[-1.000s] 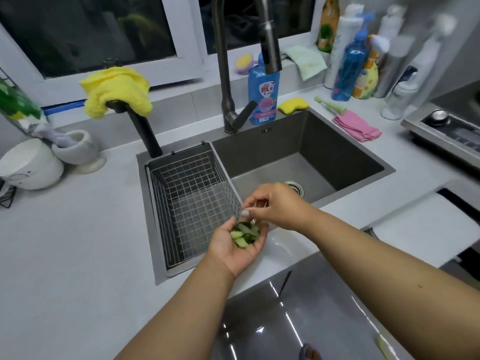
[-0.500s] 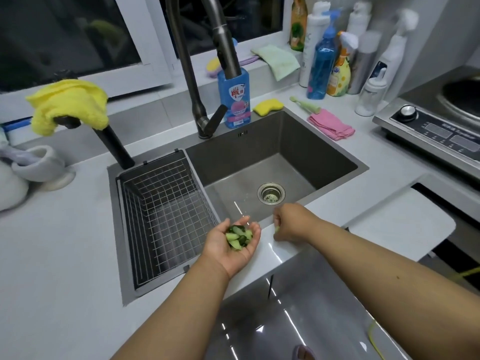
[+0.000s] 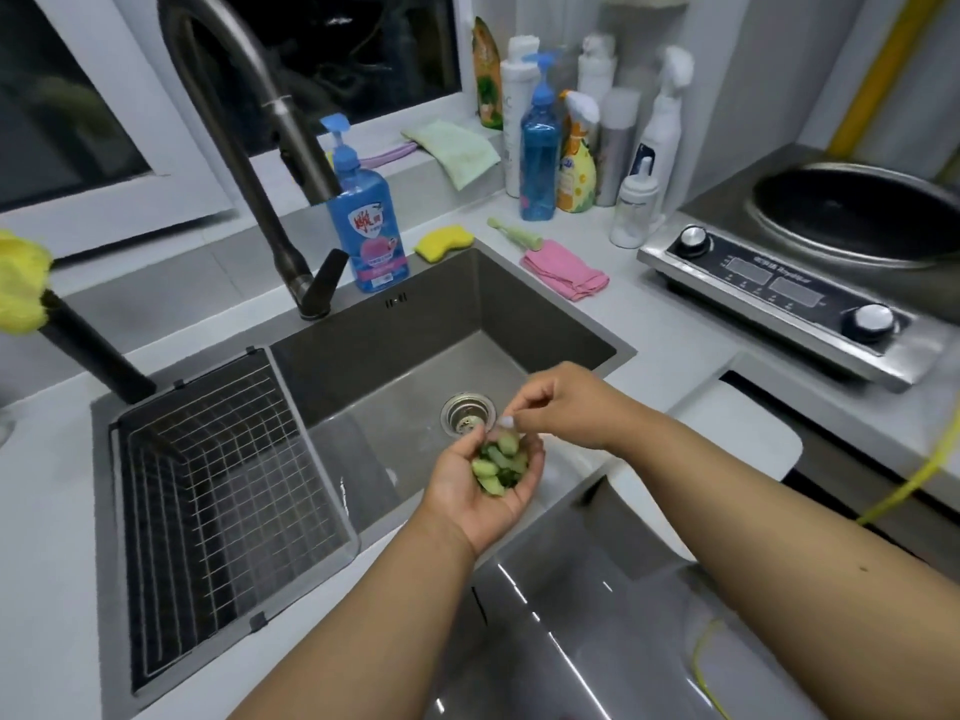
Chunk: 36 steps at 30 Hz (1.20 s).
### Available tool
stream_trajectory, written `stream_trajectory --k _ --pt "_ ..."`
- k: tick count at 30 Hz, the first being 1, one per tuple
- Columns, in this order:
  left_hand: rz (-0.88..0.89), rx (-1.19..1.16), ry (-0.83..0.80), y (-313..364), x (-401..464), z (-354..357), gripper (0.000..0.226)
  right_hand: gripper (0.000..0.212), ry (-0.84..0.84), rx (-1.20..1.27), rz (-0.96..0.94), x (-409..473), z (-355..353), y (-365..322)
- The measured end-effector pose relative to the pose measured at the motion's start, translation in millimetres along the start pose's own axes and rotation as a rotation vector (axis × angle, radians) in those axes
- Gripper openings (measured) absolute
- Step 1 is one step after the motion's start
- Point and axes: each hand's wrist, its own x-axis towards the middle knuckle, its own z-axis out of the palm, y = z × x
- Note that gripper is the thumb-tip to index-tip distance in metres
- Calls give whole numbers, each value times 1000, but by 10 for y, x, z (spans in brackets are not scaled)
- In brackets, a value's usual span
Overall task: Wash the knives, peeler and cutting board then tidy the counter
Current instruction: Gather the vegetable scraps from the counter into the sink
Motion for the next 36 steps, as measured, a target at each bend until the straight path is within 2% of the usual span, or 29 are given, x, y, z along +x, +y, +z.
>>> stream_trajectory --k 6,11,13,19,27,29,32,34,36 --pt "-76 41 -40 -394 338 371 39 7 109 1 24 -248 -571 364" --pt "-148 124 -26 -735 503 651 32 13 386 226 220 -469 -958 779" --pt "-189 164 -24 -850 558 732 31 19 443 267 311 -580 -1041 951" --pt "-273 250 14 -1175 787 890 32 11 517 318 484 -832 -1023 1358" --pt "-338 347 75 -1443 1040 900 34 18 745 445 806 -1061 -925 1994" --pt "-349 343 85 -1467 1071 872 34 15 753 368 964 -1119 -880 2149" --pt "-362 352 101 -1490 1115 839 35 15 634 345 1175 -1138 -770 2313" --pt "-362 354 110 -1499 1135 830 34 18 620 425 1202 -1098 -697 2388" --pt "-362 354 114 -1495 1147 828 34 23 732 679 1222 -1073 -637 2423"
